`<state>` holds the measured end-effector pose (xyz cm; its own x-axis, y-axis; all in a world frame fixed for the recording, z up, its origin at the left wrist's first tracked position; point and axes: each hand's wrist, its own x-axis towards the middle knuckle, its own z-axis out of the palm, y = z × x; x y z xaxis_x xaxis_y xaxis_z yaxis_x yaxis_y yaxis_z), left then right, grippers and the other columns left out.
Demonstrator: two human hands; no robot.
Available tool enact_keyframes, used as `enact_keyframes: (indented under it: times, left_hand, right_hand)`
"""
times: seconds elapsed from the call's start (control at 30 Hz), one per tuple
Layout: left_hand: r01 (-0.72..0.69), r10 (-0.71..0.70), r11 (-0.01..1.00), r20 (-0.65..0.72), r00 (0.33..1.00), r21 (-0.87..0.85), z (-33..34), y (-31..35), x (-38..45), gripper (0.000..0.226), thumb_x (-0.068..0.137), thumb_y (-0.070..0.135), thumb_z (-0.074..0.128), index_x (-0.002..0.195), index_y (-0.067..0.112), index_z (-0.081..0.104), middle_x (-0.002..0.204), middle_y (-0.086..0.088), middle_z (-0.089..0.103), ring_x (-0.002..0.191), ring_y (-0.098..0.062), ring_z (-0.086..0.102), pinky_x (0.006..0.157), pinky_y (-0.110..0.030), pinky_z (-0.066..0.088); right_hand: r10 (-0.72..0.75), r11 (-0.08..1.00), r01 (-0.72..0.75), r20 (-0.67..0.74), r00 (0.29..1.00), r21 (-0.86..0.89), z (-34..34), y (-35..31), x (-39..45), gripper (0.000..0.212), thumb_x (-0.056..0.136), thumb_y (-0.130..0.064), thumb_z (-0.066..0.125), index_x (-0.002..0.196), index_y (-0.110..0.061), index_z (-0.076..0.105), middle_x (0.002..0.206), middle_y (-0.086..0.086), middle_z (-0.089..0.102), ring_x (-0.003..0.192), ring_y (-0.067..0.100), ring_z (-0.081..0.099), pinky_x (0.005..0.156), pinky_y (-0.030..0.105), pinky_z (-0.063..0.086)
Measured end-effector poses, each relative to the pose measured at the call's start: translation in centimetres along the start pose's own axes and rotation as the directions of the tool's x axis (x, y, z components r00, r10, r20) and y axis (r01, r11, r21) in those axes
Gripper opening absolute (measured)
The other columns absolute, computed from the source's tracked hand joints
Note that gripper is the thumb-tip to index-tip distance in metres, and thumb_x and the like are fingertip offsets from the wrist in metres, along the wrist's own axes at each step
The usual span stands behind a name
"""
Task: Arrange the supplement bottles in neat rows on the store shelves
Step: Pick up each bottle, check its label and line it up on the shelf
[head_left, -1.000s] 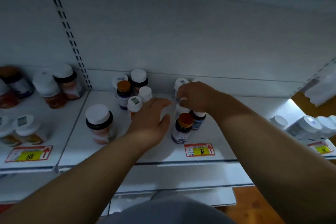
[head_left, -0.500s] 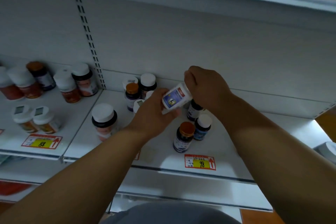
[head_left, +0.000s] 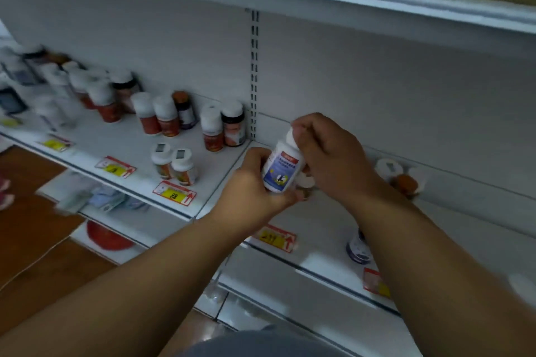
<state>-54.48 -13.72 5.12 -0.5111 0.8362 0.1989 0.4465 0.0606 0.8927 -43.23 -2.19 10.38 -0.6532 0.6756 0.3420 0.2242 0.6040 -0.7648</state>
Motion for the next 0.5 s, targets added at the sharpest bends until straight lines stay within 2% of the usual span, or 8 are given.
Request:
enact_keyframes:
  times: [0.1, 0.2, 0.33, 0.37, 0.43, 0.5]
  left_hand:
    - [0.039, -0.036, 0.999, -0.07, 0.997, 0.03, -6.5, -2.4, -1.4, 0.064, 0.062, 0.045, 0.086, 0.111, 0.032, 0.047, 0.092, 0.017, 0.064, 0.078, 0.006, 0.063, 0.066, -0.022, 0.053]
    - [0.063, -0.058, 0.997, -0.125, 0.991, 0.04, -13.1, -5.6, -2.9, 0.059, 0.063, 0.041, 0.086, 0.108, 0.035, 0.048, 0.09, 0.021, 0.065, 0.078, 0.003, 0.063, 0.067, -0.023, 0.051]
    - [0.087, -0.082, 0.995, -0.113, 0.99, 0.04, -22.2, -10.4, -4.3, 0.054, 0.069, 0.038, 0.085, 0.11, 0.034, 0.048, 0.093, 0.024, 0.063, 0.08, 0.005, 0.063, 0.067, -0.015, 0.049]
    - [0.1, -0.093, 0.993, -0.118, 0.989, 0.057, -24.6, -11.7, -4.5, 0.054, 0.07, 0.04, 0.083, 0.109, 0.036, 0.048, 0.093, 0.023, 0.064, 0.08, 0.004, 0.063, 0.068, -0.017, 0.051]
    - [0.131, -0.12, 0.987, -0.12, 0.985, 0.089, -28.7, -14.0, -4.5, 0.056, 0.066, 0.049, 0.079, 0.11, 0.037, 0.047, 0.093, 0.017, 0.065, 0.081, -0.001, 0.064, 0.072, -0.032, 0.055]
    - [0.159, -0.145, 0.981, -0.121, 0.982, 0.11, -31.9, -15.9, -4.1, 0.059, 0.062, 0.056, 0.074, 0.11, 0.037, 0.047, 0.093, 0.015, 0.065, 0.081, -0.003, 0.065, 0.074, -0.039, 0.056]
  right_hand:
    - [-0.028, 1.0, 0.027, 0.085, 0.996, 0.011, 6.1, -3.5, 1.5, 0.014, 0.09, -0.051, 0.047, 0.096, -0.042, 0.055, 0.083, -0.022, 0.064, 0.074, -0.006, 0.06, 0.065, 0.025, 0.05]
    - [-0.092, 0.996, 0.093, 0.141, 0.986, 0.001, 12.5, -7.1, 2.6, 0.03, 0.084, -0.06, 0.042, 0.103, -0.042, 0.057, 0.086, -0.019, 0.064, 0.077, -0.004, 0.059, 0.069, 0.025, 0.05]
    - [-0.142, 0.989, 0.131, 0.181, 0.973, 0.075, 22.4, -11.9, 4.2, 0.03, 0.088, -0.05, 0.045, 0.105, -0.031, 0.06, 0.089, -0.015, 0.065, 0.079, 0.002, 0.06, 0.073, 0.03, 0.05]
    - [-0.14, 0.988, 0.125, 0.191, 0.972, 0.088, 24.8, -12.9, 4.5, 0.028, 0.089, -0.049, 0.045, 0.105, -0.032, 0.059, 0.089, -0.016, 0.064, 0.079, 0.0, 0.059, 0.073, 0.029, 0.049]
    - [-0.145, 0.987, 0.125, 0.218, 0.965, 0.104, 28.9, -14.6, 5.1, 0.024, 0.087, -0.048, 0.05, 0.106, -0.036, 0.057, 0.092, -0.017, 0.064, 0.081, -0.004, 0.059, 0.073, 0.024, 0.048]
    - [-0.126, 0.99, 0.102, 0.266, 0.956, 0.102, 32.1, -16.0, 5.9, 0.027, 0.084, -0.046, 0.058, 0.109, -0.037, 0.055, 0.096, -0.015, 0.064, 0.08, -0.003, 0.059, 0.074, 0.027, 0.051]
